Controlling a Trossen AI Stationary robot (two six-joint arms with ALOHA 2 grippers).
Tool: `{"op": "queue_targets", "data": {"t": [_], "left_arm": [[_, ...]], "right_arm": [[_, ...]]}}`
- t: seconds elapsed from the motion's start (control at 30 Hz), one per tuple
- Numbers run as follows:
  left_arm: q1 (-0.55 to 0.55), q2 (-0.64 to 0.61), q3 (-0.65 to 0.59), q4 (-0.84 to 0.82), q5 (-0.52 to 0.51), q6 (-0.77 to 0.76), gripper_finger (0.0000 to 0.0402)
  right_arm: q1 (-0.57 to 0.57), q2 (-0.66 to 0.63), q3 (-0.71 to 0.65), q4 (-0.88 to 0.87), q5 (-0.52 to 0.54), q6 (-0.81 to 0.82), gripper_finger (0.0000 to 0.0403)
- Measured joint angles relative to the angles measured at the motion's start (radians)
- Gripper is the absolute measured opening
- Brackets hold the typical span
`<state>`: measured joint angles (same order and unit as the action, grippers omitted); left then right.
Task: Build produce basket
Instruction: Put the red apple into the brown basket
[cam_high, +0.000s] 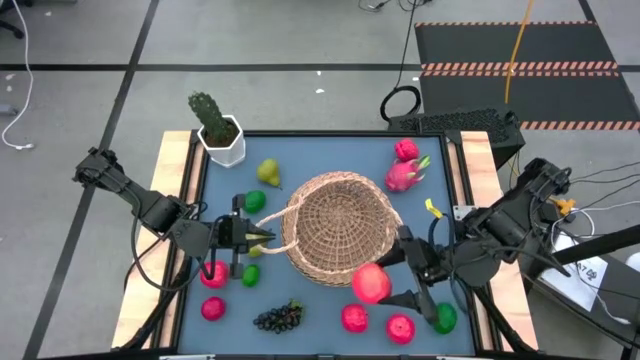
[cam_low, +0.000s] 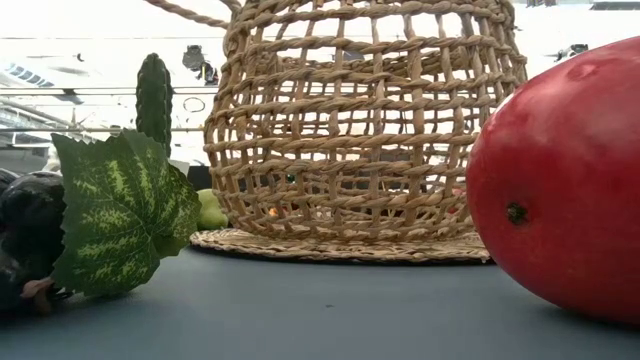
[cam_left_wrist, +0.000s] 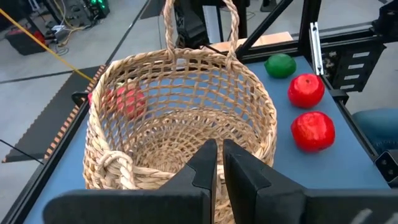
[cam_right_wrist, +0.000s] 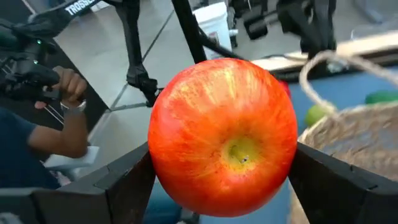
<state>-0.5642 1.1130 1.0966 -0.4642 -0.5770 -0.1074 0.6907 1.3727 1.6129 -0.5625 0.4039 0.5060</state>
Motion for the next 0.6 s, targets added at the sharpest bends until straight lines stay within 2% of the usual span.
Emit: {"op": "queue_targets", "data": {"t": [0.2, 0.5, 0.6], "left_arm": [[0.000, 0.000, 0.000, 0.010, 0.000, 0.004, 0.0031], [0.000, 0.000, 0.000, 0.080, 0.000, 0.063, 0.0031], [0.004, 0.002, 0.000, 0.115, -0.001, 0.076, 0.0031]], "right_arm": [[-0.056, 0.016, 0.063, -0.023, 0.046, -0.195, 0.0320], [-0.224, 0.011, 0.066, -0.093, 0.048, -0.459, 0.0320], [-0.255, 0.017, 0.042, -0.095, 0.089, -0.519, 0.0320]]}}
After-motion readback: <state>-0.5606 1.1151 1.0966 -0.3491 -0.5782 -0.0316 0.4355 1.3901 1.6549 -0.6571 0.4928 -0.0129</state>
